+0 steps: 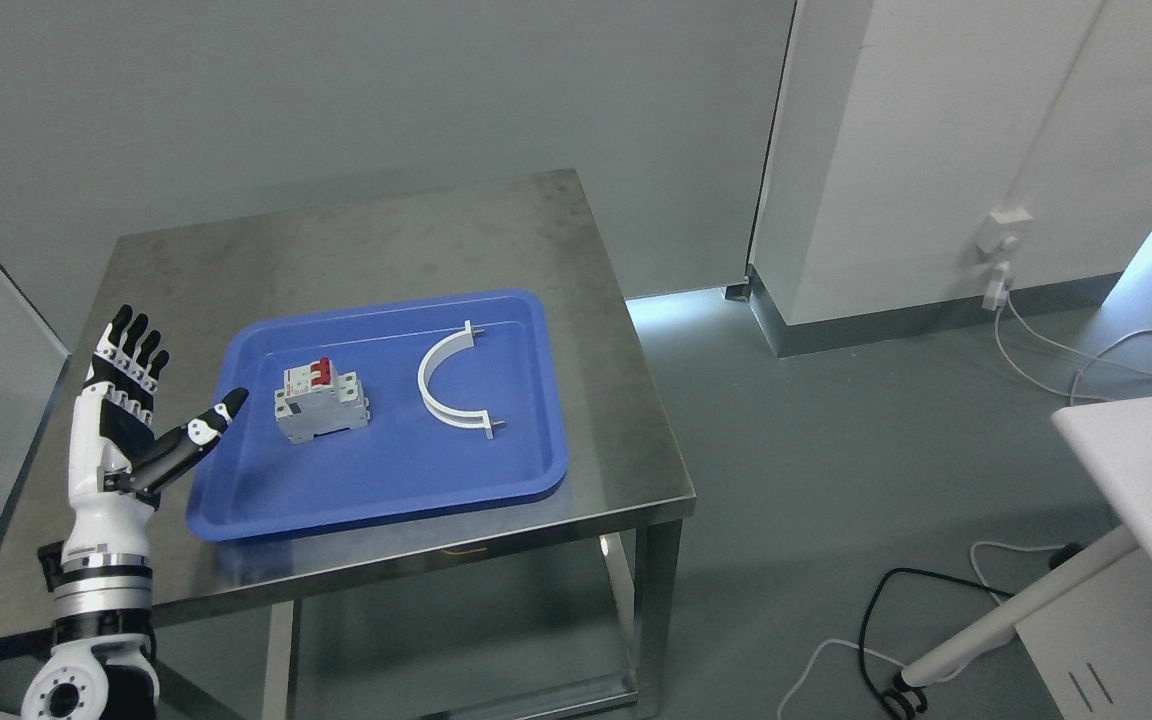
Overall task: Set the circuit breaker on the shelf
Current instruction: 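Reach the left hand to the circuit breaker in the blue tray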
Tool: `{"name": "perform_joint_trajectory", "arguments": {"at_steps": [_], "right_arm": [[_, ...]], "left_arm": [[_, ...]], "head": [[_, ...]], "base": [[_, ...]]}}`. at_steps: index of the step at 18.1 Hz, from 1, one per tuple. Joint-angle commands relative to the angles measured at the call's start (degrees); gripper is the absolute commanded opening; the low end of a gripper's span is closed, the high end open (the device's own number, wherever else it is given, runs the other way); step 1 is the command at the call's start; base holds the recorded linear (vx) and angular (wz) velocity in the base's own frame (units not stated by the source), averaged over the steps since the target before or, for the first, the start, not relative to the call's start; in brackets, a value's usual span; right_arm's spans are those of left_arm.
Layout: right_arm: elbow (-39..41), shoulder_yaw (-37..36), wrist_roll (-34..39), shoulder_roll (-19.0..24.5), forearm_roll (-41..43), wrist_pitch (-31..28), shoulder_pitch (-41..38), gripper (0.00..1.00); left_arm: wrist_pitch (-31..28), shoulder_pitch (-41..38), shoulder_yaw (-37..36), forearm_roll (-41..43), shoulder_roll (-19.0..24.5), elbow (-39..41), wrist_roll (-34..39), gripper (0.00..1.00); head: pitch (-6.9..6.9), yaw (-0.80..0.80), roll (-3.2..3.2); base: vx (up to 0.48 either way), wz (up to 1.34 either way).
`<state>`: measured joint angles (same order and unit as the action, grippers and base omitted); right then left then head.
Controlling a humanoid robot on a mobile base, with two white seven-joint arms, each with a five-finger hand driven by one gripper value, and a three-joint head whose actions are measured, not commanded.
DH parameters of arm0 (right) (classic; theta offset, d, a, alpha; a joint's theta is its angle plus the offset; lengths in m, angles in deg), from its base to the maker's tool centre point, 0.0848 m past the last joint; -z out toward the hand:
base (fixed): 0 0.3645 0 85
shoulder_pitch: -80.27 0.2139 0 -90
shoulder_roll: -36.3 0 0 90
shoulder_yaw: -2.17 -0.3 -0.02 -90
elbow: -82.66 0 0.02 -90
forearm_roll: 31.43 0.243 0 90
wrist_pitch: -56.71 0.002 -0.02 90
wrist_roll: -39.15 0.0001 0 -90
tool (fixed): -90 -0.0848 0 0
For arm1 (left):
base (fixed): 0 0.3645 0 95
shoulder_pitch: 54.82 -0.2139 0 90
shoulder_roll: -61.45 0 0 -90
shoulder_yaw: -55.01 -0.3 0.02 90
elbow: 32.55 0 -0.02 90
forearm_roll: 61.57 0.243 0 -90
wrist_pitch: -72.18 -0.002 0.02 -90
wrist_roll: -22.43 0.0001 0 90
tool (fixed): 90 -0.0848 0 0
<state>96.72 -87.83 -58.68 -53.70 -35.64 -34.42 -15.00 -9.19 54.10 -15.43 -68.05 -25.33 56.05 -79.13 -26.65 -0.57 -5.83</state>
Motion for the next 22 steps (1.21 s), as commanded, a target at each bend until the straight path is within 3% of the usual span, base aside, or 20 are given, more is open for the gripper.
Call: {"name": "perform_joint_trajectory", "arguments": {"at_steps": [1, 4, 10, 15, 20, 22], "right_arm": [[0.00, 1.14, 0.01, -1.00, 0.00, -3.35, 0.00, 1.00], [0.00, 1.14, 0.01, -1.00, 0.00, -3.35, 0.00, 1.00], [0.00, 1.14, 0.01, -1.00, 0.00, -3.44, 0.00, 1.00], [0.00, 1.14, 0.01, -1.00, 0.00, -3.35, 0.00, 1.00], [0.00, 1.14, 0.01, -1.00, 0.00, -3.35, 0.00, 1.00], [0.00, 1.14, 0.01, -1.00, 0.00, -3.35, 0.00, 1.00]], "left_arm": [[0.60, -0.63, -0.83, -0.55, 2.23, 2.18, -3.88, 1.00], [0.17, -0.55, -0.92, -0.47, 8.80, 2.10, -12.40, 1.00], [-4.48, 2.43, -9.17, 4.27, 20.24, 1.23, -14.53, 1.00], [-12.39, 4.54, -13.75, 12.78, 19.56, 0.35, -20.15, 0.97], [-13.81, 8.67, -17.18, 22.28, 16.83, -2.55, -21.30, 0.93], [-13.81, 10.60, -17.10, 24.57, 16.04, -4.13, -22.27, 0.86]], "head": [[0.00, 0.00, 0.00], [0.00, 0.00, 0.00], [0.01, 0.00, 0.00], [0.01, 0.00, 0.00], [0.01, 0.00, 0.00], [0.01, 0.00, 0.00]], "base": [[0.000, 0.00], [0.000, 0.00], [0.000, 0.00], [0.000, 0.00], [0.000, 0.00], [0.000, 0.00]]}}
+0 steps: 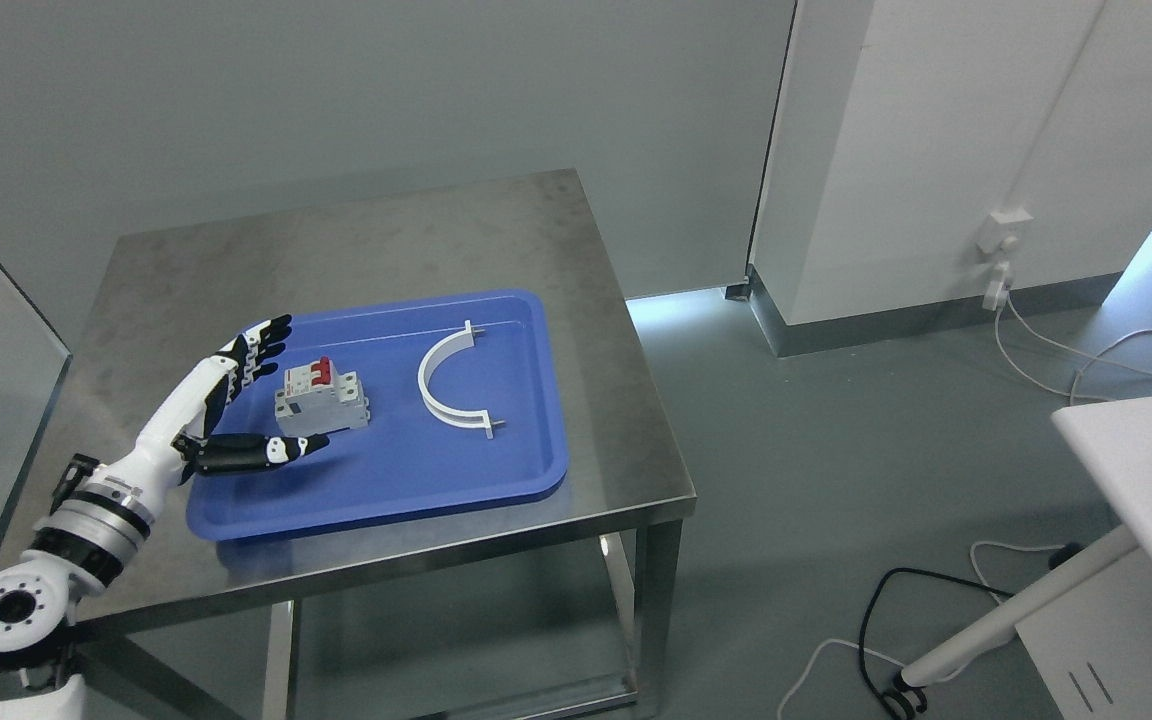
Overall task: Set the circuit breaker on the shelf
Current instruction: 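Reach the left hand to the circuit breaker in the blue tray, then close the left hand on the circuit breaker and lift it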
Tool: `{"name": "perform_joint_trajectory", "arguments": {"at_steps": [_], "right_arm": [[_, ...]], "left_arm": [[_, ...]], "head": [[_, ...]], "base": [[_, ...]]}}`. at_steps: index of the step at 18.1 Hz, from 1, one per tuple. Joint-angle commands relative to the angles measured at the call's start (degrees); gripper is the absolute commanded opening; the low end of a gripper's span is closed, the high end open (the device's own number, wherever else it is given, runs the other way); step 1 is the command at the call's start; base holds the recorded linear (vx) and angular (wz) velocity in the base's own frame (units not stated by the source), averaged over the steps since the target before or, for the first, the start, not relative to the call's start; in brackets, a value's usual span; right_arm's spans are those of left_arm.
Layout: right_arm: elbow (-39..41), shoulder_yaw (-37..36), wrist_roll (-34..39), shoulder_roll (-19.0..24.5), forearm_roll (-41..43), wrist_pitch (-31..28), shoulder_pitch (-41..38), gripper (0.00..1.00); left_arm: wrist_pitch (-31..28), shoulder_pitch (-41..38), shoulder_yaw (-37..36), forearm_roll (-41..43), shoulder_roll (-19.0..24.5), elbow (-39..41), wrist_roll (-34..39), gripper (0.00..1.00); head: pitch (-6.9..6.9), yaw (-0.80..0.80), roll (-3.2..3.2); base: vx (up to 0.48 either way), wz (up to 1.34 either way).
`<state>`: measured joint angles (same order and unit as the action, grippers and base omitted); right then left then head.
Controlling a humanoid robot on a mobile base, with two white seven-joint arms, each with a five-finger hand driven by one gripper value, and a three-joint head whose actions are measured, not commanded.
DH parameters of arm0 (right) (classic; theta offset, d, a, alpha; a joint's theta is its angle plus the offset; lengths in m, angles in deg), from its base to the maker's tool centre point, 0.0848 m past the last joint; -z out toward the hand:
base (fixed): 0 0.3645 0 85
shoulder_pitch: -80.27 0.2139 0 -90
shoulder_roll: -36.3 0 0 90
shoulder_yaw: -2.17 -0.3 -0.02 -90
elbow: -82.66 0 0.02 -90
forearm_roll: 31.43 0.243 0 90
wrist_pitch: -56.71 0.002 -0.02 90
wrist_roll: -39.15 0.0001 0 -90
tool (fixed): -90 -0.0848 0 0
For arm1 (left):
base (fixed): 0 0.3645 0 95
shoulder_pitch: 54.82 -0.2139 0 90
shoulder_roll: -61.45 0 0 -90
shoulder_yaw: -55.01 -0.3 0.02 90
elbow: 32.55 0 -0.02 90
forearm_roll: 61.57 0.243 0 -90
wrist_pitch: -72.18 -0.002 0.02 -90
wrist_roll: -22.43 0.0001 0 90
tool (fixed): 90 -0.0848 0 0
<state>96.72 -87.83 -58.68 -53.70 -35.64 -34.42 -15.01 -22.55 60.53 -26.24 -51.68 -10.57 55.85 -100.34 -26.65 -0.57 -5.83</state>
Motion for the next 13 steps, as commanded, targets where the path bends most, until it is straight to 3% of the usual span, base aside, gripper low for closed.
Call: {"name": "perform_joint_trajectory", "arguments": {"at_steps": [1, 11, 13], "right_arm": [[0.00, 1.14, 0.00, -1.00, 0.00, -3.35, 0.00, 1.00], [0.00, 1.14, 0.00, -1.00, 0.00, -3.35, 0.00, 1.00], [0.00, 1.14, 0.00, -1.00, 0.00, -3.35, 0.00, 1.00]], "left_arm": [[-0.54, 4.71, -6.28, 8.91, 1.02, -4.46, -1.59, 0.82], [0.07, 5.15, -4.09, 12.96, 0.66, -7.19, -1.94, 0.49], [1.55, 5.07, -4.00, 13.04, 0.57, -7.19, -1.94, 0.37]], "head": [[0.00, 0.00, 0.00], [0.00, 0.00, 0.00], [0.00, 0.00, 0.00]], "base": [[0.000, 0.00], [0.000, 0.00], [0.000, 0.00]]}}
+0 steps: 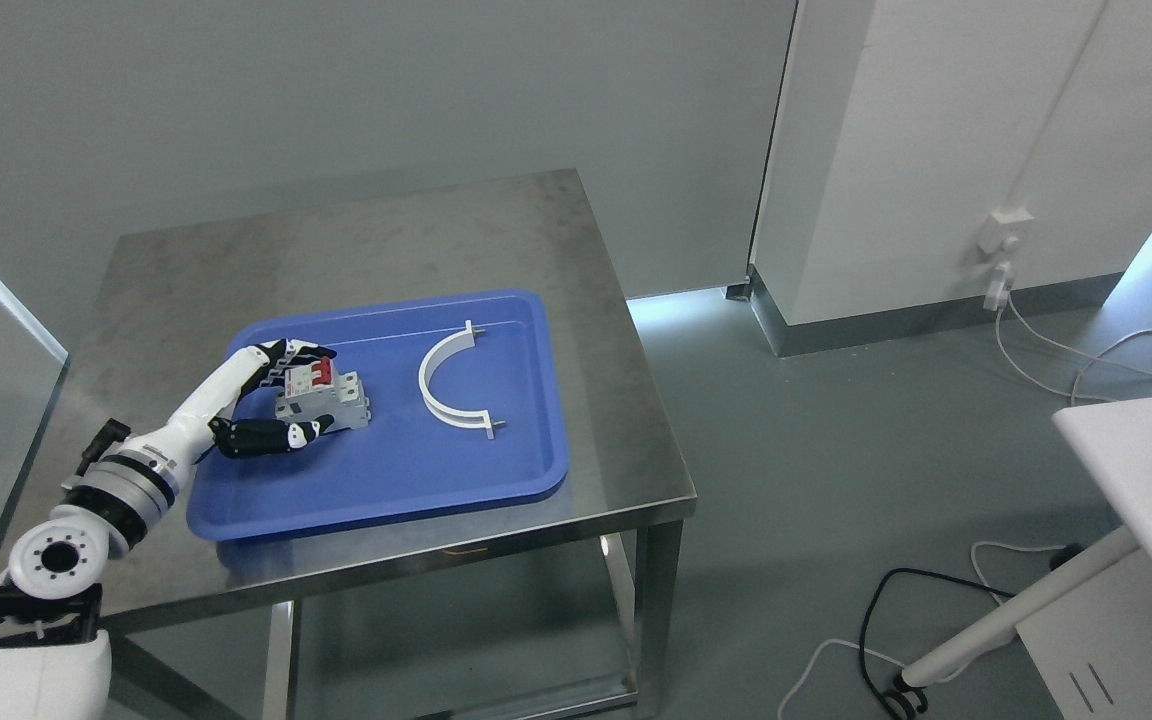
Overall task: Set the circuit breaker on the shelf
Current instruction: 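Close the left hand on the circuit breaker and lift it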
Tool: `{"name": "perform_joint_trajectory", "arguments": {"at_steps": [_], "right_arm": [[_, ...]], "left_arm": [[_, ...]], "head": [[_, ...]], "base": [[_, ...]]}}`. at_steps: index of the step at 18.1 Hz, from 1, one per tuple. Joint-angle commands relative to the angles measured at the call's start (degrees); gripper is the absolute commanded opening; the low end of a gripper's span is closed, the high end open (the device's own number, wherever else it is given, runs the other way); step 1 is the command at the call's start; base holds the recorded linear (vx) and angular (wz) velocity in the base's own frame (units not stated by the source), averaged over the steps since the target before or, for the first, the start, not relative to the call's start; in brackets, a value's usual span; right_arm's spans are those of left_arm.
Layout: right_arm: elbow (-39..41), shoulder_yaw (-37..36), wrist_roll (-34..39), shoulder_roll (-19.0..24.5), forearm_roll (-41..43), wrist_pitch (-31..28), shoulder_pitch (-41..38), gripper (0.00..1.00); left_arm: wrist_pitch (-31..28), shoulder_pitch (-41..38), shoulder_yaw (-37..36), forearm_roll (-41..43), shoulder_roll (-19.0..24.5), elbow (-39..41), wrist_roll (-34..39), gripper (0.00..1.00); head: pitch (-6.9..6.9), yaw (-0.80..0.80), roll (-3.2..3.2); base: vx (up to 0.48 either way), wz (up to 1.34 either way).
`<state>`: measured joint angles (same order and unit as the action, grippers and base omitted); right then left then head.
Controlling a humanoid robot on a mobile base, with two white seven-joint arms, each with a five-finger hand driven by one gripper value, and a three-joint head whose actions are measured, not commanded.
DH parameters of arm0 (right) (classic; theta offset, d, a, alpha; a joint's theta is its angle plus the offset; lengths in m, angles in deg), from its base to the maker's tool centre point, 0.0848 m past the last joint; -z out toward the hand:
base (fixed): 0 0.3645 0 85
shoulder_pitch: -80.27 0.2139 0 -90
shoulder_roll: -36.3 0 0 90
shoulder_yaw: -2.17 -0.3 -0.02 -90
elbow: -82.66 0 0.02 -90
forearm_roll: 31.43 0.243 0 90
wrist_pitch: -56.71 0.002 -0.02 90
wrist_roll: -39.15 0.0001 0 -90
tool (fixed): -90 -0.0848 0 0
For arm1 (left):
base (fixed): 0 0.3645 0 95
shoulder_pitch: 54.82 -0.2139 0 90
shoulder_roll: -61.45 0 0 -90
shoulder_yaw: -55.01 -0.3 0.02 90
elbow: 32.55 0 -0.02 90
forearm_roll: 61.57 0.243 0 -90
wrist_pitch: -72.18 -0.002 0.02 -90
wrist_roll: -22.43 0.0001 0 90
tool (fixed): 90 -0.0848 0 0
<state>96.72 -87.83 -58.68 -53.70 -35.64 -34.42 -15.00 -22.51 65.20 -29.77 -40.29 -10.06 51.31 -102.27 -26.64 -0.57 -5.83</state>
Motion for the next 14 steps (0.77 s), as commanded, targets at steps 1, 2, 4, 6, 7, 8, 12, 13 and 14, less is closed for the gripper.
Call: {"name": "perform_joint_trajectory", "arguments": {"at_steps": [1, 2, 4, 6, 7, 8, 12, 13, 14], "right_arm": [[-0.09, 1.14, 0.01, -1.00, 0.00, -3.36, 0.00, 1.00], [0.00, 1.14, 0.01, -1.00, 0.00, -3.36, 0.00, 1.00], [0.00, 1.14, 0.01, -1.00, 0.00, -3.36, 0.00, 1.00], [0.00, 1.14, 0.01, -1.00, 0.00, -3.36, 0.00, 1.00], [0.00, 1.14, 0.01, -1.00, 0.00, -3.36, 0.00, 1.00], [0.00, 1.14, 0.01, -1.00, 0.00, -3.36, 0.00, 1.00], [0.00, 1.14, 0.01, -1.00, 0.00, -3.36, 0.00, 1.00], [0.00, 1.14, 0.01, -1.00, 0.00, -3.36, 0.00, 1.00], [0.00, 1.14, 0.01, -1.00, 0.00, -3.36, 0.00, 1.00]], "left_arm": [[3.00, 0.40, -0.29, 1.65, -0.20, -2.65, -0.02, 0.30], [4.58, 0.40, 0.23, 1.65, -1.07, -2.82, -0.02, 0.23], [6.70, 0.57, 2.33, 1.57, -3.27, -2.91, 0.50, 0.18], [9.16, 2.67, 5.75, 1.04, -7.82, -2.48, 0.68, 0.17], [9.52, 4.86, 10.56, 0.86, -10.90, -2.21, 0.68, 0.17], [10.31, 7.23, 16.00, 0.60, -14.41, -2.21, 0.68, 0.17], [22.79, 10.42, 26.42, -8.08, -17.49, -2.12, 13.46, 0.19], [23.05, 9.55, 26.60, -8.54, -17.49, -1.69, 18.21, 0.19], [23.06, 9.19, 26.60, -8.72, -17.49, -0.47, 22.18, 0.19]], "head": [[0.00, 0.00, 0.00], [0.00, 0.00, 0.00], [0.00, 0.00, 0.00], [0.00, 0.00, 0.00], [0.00, 0.00, 0.00], [0.00, 0.00, 0.00], [0.00, 0.00, 0.00], [0.00, 0.00, 0.00], [0.00, 0.00, 0.00]], "base": [[0.000, 0.00], [0.000, 0.00], [0.000, 0.00], [-0.002, -0.04], [-0.005, -0.07], [-0.033, 0.01], [-0.110, 0.07], [-0.200, 0.10], [-0.243, 0.03]]}}
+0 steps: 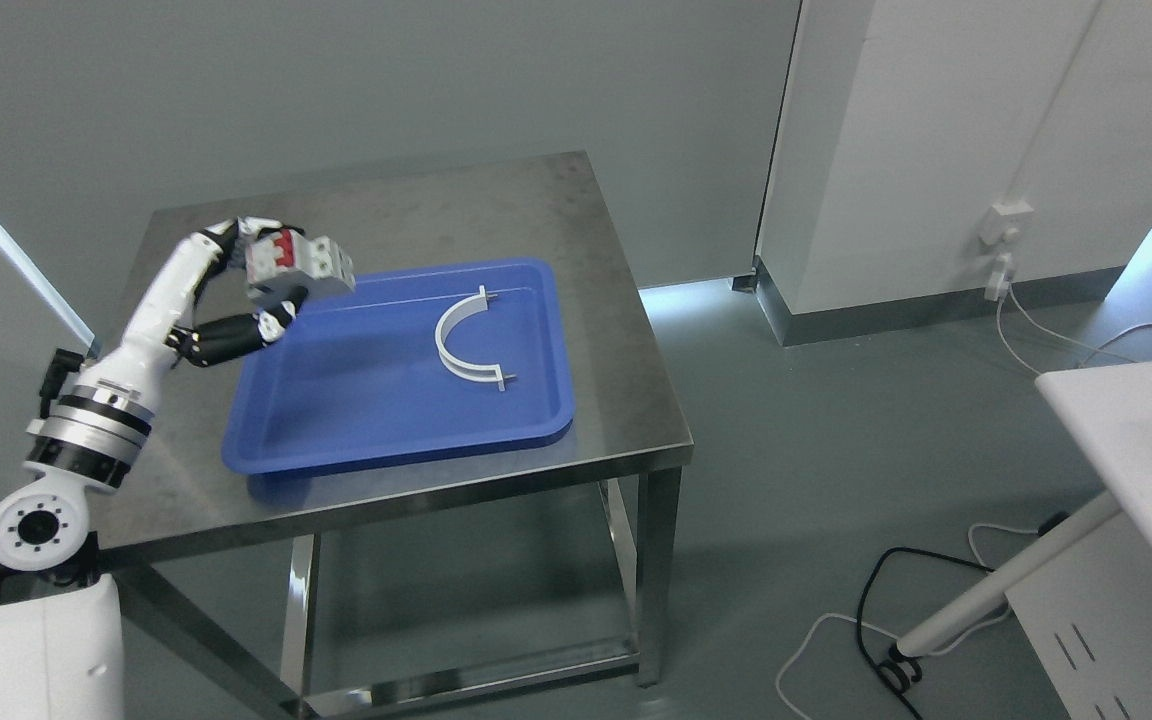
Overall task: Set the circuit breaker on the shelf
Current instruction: 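Hold the breaker in the left hand while turning toward the bin shelf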
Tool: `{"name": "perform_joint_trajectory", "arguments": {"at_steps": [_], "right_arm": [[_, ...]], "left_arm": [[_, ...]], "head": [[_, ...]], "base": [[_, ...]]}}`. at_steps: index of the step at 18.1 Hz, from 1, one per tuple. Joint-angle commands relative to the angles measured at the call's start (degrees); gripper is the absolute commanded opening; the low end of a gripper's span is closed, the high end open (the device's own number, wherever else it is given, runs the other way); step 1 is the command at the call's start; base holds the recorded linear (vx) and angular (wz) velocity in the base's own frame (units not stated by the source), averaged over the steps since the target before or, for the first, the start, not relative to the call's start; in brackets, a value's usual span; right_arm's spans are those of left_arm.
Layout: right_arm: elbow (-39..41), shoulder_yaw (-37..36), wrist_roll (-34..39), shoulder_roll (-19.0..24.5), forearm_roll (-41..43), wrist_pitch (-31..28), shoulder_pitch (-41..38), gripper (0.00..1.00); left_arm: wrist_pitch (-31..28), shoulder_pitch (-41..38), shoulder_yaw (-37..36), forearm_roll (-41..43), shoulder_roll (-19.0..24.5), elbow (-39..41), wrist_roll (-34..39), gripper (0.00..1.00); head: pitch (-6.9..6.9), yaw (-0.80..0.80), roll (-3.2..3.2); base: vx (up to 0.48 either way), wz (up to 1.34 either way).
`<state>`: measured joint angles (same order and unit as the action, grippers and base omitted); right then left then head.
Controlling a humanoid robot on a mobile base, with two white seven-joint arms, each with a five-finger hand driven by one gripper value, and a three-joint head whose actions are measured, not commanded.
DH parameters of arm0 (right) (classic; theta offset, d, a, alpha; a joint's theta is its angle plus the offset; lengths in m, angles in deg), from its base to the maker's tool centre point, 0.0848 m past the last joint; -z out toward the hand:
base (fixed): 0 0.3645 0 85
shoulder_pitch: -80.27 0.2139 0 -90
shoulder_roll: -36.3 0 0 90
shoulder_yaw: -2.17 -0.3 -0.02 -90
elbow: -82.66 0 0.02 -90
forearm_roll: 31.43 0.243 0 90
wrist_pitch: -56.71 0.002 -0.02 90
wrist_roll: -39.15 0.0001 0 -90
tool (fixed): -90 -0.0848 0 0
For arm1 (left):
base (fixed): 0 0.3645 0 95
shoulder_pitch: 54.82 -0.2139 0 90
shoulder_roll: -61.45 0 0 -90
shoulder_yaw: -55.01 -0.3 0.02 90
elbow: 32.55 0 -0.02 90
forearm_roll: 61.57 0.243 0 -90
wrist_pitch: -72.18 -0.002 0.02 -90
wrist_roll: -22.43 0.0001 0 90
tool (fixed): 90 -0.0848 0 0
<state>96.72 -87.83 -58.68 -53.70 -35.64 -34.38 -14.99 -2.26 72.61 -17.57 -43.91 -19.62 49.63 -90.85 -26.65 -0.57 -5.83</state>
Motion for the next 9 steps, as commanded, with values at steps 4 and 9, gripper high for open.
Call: {"name": "perform_joint_trajectory", "arguments": {"at_steps": [4, 9], "right_arm": [[-0.09, 1.14, 0.01, -1.00, 0.00, -3.39, -0.02, 1.00], [-0.09, 1.14, 0.01, -1.00, 0.00, -3.39, -0.02, 1.00]], "left_arm": [[3.95, -3.83, 12.47, -9.74, -7.92, 6.14, 14.23, 0.20], [6.60, -7.98, 11.23, -10.81, -7.92, 7.20, 12.73, 0.19]], "head": [[0.00, 0.00, 0.00], [0.00, 0.00, 0.00]], "base": [[-0.314, -0.06], [-0.363, -0.02]]}}
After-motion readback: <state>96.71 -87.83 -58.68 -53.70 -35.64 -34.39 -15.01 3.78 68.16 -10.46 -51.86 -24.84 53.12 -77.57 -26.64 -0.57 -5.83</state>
